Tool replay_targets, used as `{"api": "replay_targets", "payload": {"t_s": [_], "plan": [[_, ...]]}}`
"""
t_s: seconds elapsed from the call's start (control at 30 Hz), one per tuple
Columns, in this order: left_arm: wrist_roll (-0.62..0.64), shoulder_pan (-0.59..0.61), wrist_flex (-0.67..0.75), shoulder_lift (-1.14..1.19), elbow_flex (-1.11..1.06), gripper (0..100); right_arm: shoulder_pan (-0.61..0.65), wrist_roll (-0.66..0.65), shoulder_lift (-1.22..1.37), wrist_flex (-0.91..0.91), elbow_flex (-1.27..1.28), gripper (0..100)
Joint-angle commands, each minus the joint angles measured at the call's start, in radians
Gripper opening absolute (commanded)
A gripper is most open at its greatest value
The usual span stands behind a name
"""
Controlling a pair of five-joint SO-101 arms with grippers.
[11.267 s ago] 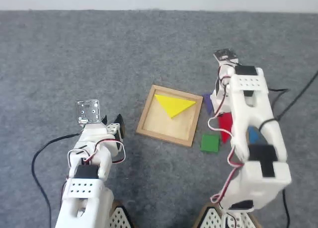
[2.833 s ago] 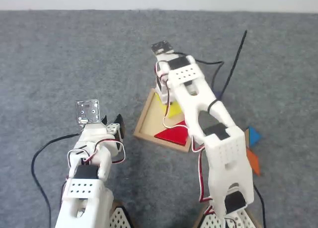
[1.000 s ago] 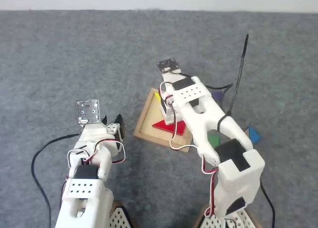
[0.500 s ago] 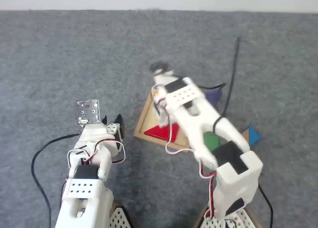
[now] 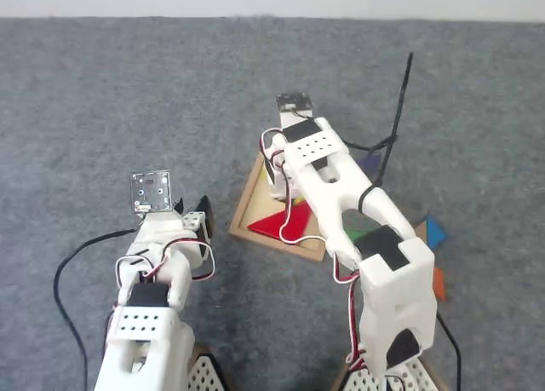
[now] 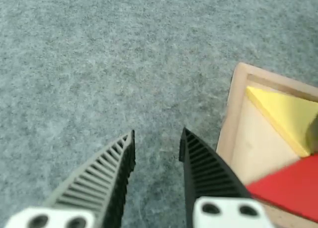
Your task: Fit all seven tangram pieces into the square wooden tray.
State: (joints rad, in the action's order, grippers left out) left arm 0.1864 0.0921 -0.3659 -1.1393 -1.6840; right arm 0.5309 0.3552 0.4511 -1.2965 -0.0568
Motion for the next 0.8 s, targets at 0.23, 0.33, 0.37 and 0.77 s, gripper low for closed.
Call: {"api": "replay_targets", "payload": {"t_s": [0.23, 0.33, 0.37, 0.77], "plan": [[0.008, 0.006, -0.008, -0.014, 0.013, 15, 0.01, 0.025, -0.002, -0.088, -0.048, 22.0], [0.008, 0.006, -0.008, -0.014, 0.013, 15, 0.002, 0.028, 0.001, -0.077, -0.043, 22.0], [0.008, 0.006, -0.008, -0.014, 0.013, 15, -0.007, 0.029, 0.001, -0.077, -0.046, 22.0], [0.008, 0.006, -0.008, -0.014, 0.013, 15, -0.03, 0.091, 0.073, 0.015, -0.137, 22.0]]}}
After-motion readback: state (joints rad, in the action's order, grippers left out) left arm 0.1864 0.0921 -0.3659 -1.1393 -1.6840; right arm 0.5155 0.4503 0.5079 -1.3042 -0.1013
